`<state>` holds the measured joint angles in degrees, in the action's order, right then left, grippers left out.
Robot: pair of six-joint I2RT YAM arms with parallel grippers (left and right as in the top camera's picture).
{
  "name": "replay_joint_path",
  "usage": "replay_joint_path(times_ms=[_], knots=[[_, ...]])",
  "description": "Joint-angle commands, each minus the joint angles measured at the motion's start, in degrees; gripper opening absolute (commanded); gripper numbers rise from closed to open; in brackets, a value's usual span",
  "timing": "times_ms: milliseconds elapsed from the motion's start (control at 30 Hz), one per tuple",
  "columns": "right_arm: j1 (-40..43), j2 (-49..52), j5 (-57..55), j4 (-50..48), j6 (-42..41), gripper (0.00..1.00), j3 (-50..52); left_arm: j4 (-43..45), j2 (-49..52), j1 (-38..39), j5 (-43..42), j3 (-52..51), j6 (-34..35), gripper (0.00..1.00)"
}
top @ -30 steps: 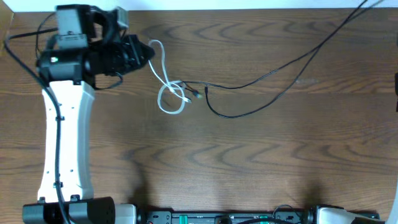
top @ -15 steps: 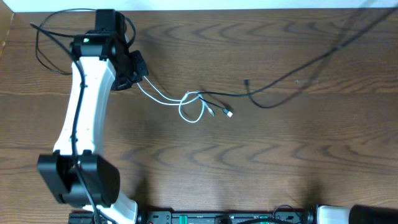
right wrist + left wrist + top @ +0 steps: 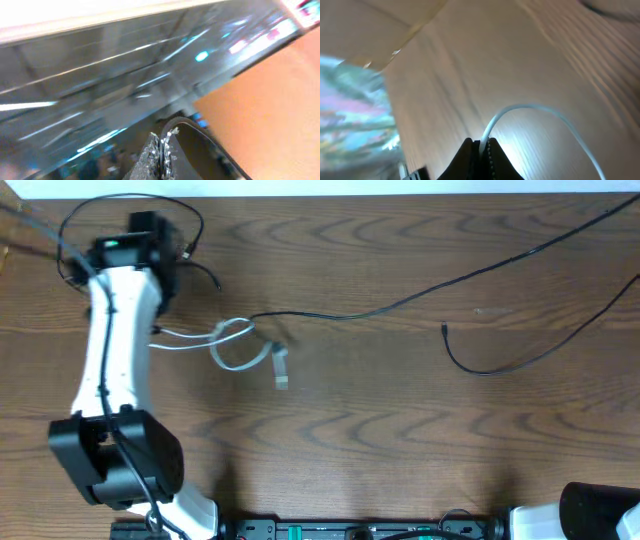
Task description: Untangle cables
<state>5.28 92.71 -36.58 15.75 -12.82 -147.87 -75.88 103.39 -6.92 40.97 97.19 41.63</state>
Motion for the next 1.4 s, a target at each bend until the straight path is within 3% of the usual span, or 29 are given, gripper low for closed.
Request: replay_joint_path(times_ms=[0, 133, 233, 333, 433, 467, 633, 700, 800, 900, 1033, 1167, 1233, 1300, 1367], knots=[[2.08, -0.72, -5.73, -0.59, 3.50, 0.01, -0.48, -0.22, -0.09, -8.57, 6.40, 0.37, 5.03, 0.07], [2.95, -0.66, -6.56, -0.50, 3.50, 0.01, -0.46, -0.11, -0.09, -16.68, 2.73, 0.37, 6.78, 0.07], [2.93, -0.52, -6.54, -0.55, 3.45, 0.01, -0.42, 1.44, -0.09, -21.66, -6.56, 0.37, 5.90, 0.07], [2.89, -0.37, -2.78, 0.26, 1.68, 0.01, -0.42, 5.64, -0.35, -22.97, -16.63, 0.37, -4.13, 0.07], [2.89, -0.33, 5.92, 2.47, -1.57, 0.01, -0.42, 10.10, -1.40, -21.90, -37.05, 0.37, -16.37, 0.07], [2.89, -0.31, 7.56, 3.37, -3.26, 0.01, -0.42, 12.22, -2.05, -20.92, -48.24, 0.37, -23.28, 0.07], [2.89, 0.59, 5.27, 4.46, -4.96, 0.01, -0.42, 15.06, -3.50, -16.70, -76.13, 0.37, -36.02, 0.07], [2.89, 0.90, 3.63, 5.16, -4.94, 0.01, -0.42, 15.10, -3.43, -14.36, -83.80, 0.37, -40.65, 0.07], [2.89, 1.18, 2.43, 5.31, -4.94, 0.01, -0.42, 14.71, -3.43, -11.74, -87.32, 0.37, -42.25, 0.07], [2.91, 1.18, 2.40, 5.22, -4.94, 0.01, -0.42, 11.80, -3.45, -10.05, -97.11, 0.37, -50.01, 0.07], [3.04, 1.40, -1.42, 4.55, -3.13, 0.01, -0.39, 6.82, -3.54, -10.21, -98.40, 0.37, -61.26, 0.07], [3.41, 2.82, -9.18, 0.70, 3.67, 0.01, -0.39, 6.75, -3.54, -13.92, -98.38, 0.37, -60.70, 0.07], [3.69, 2.99, -8.87, 1.09, 3.91, 0.01, -0.33, 8.76, -3.52, -18.45, -95.17, 0.37, -53.20, 0.08], [3.67, 2.99, -8.70, 1.16, 3.89, 0.01, -0.20, 10.40, -3.52, -23.15, -87.76, 0.37, -40.81, 0.07], [3.69, 3.26, -8.68, 0.94, 3.87, 0.01, -0.17, 10.40, -3.52, -27.54, -84.00, 0.37, -35.69, 0.07]])
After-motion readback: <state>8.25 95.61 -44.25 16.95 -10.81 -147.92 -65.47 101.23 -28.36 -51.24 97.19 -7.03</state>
